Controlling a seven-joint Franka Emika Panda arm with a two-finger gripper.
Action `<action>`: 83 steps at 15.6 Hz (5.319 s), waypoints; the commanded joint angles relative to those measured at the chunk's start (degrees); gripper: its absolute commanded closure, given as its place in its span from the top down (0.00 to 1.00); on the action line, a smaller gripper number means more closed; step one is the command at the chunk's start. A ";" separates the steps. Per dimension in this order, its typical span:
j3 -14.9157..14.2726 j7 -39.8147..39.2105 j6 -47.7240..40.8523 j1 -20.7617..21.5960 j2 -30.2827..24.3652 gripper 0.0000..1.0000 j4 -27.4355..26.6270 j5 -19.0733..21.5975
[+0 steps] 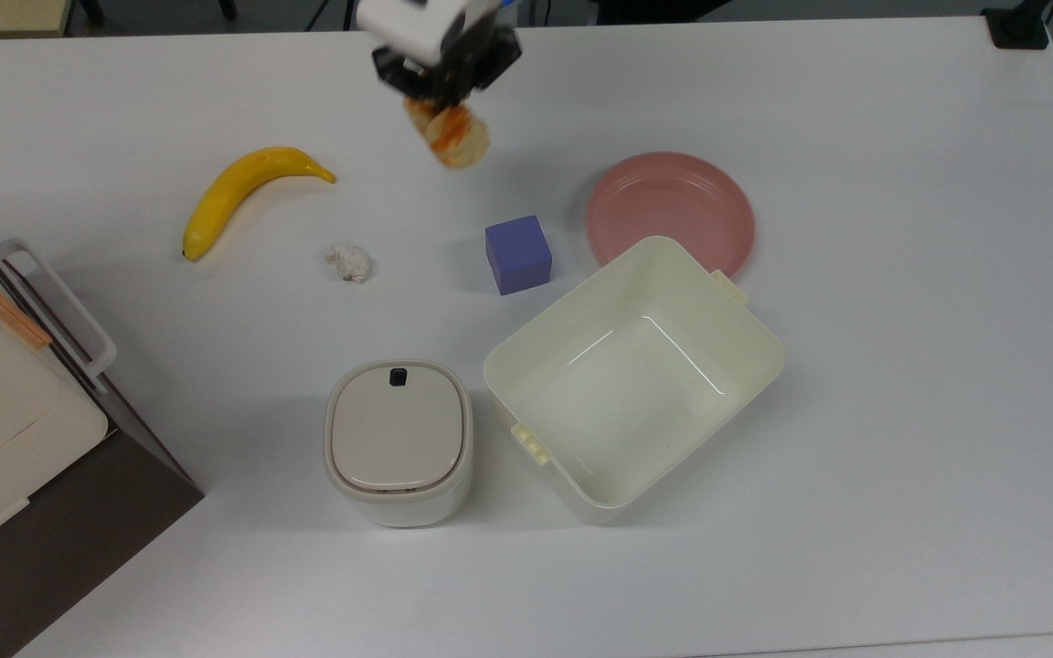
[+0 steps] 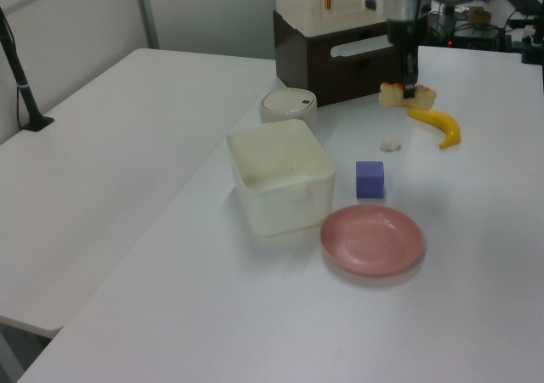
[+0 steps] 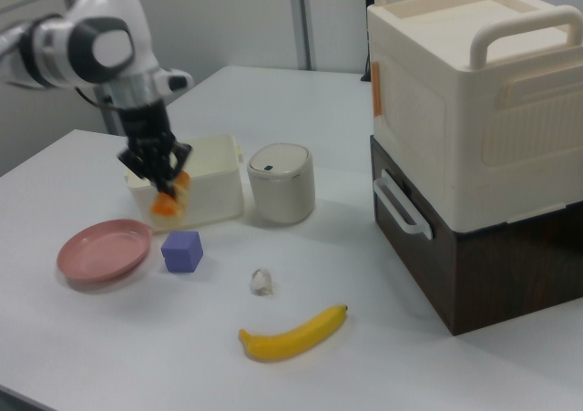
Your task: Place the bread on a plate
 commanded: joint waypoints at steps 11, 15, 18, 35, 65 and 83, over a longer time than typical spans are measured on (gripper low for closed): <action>-0.95 29.85 11.13 16.00 0.47 0.00 -6.37 -1.33; -0.86 38.57 14.56 18.99 3.90 0.00 -7.42 -6.88; -0.77 45.15 18.68 20.75 5.83 0.00 -9.18 -10.40; 2.57 53.62 20.64 25.33 11.73 0.56 -10.15 -14.97; -1.64 1.34 -4.40 -0.06 8.56 1.00 8.81 -2.26; -4.11 12.65 -2.24 -7.73 9.88 1.00 24.92 4.89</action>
